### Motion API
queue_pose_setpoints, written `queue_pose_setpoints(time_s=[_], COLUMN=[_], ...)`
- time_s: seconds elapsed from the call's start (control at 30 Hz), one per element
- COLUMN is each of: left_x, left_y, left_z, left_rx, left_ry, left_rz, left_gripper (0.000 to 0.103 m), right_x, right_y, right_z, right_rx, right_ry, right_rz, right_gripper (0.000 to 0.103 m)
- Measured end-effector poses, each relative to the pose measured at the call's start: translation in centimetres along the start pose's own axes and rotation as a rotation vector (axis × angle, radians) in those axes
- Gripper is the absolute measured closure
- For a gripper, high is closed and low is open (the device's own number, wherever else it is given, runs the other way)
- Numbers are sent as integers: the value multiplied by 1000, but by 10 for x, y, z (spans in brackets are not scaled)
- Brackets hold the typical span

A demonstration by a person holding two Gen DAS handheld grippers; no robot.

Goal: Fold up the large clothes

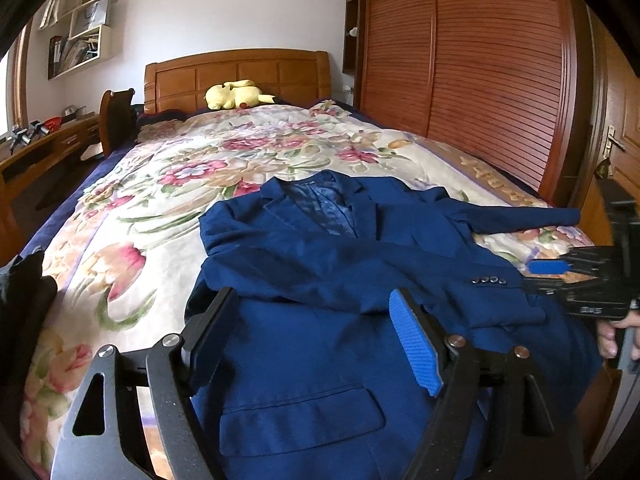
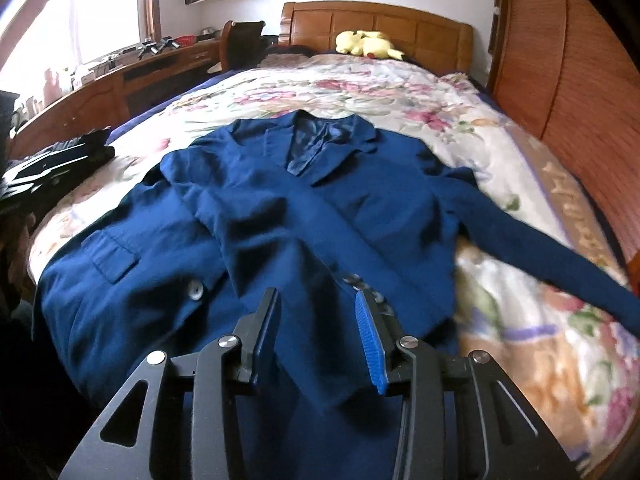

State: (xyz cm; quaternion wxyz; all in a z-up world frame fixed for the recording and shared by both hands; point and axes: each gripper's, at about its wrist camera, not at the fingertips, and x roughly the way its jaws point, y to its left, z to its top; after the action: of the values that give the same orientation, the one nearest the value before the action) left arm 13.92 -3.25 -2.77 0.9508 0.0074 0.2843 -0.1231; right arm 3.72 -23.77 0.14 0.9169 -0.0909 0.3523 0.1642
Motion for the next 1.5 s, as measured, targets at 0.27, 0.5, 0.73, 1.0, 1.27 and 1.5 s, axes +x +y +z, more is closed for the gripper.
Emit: queue_pose_setpoints(time_s=[0.27,0.5,0.73,1.0,1.27,1.5], left_x=[-2,1,21,39,61,75], left_y=[-1,-8,-34,-63,-90,-109], left_z=[3,5,5,4,1,-4], left_rx=[-14,-16,23,52,69,103], left_ry=[-10,-20,2,40,68,91], left_rz=[-51,-54,-38,-83,-98,-95], left_gripper=[20,19,19,19,19,19], right_x=[81,76,30,-8,-26,-41], right_y=[-3,-9,-34,-100,-176,-236], right_z=[-12,-19,-22,-34,-45,-45], right_rx=[11,32,50,131,243,377], right_ry=[191,172,131,118,120,75], right_rz=[13,33,-13,-154,-324,-419], right_gripper=[63,63,63,63,62,59])
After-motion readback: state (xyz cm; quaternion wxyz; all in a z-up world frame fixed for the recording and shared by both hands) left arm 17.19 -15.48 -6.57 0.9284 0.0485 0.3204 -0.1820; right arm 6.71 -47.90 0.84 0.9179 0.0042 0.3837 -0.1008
